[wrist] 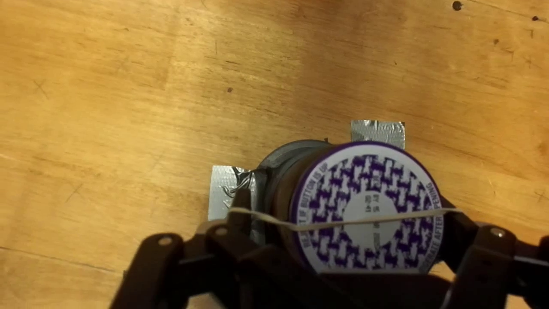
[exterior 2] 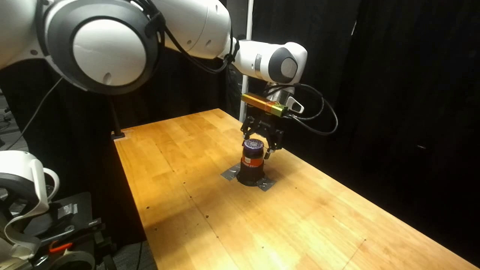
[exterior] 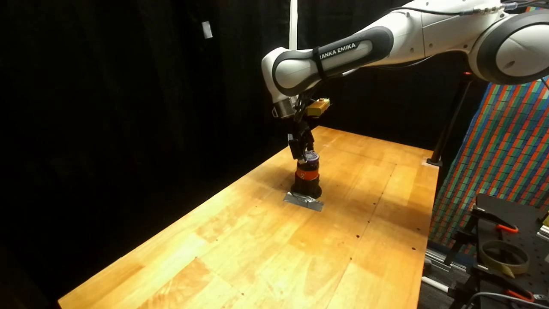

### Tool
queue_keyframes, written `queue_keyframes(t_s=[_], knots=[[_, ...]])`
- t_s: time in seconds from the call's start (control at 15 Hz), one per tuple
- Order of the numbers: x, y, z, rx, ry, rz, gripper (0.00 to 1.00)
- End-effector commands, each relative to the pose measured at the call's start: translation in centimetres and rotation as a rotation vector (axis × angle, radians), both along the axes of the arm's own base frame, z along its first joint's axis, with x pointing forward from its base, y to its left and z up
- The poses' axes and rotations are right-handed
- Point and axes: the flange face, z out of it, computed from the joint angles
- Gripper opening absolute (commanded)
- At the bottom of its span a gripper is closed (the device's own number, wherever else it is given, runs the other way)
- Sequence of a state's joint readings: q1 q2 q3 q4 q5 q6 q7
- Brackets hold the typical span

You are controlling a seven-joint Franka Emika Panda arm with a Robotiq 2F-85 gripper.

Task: Place a band on the bottom of the brown coffee cup

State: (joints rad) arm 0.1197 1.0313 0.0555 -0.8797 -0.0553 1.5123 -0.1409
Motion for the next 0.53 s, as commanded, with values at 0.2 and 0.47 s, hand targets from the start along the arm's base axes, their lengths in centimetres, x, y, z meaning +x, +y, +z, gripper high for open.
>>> queue_keyframes(t_s=[0.2,0.47], knots=[[-3.3,-0.4,0.5,-0.010,-0.036,0.033,1.00],[-5.1,-0.7,0.8,-0.002,-0.082,0.026,1.00]])
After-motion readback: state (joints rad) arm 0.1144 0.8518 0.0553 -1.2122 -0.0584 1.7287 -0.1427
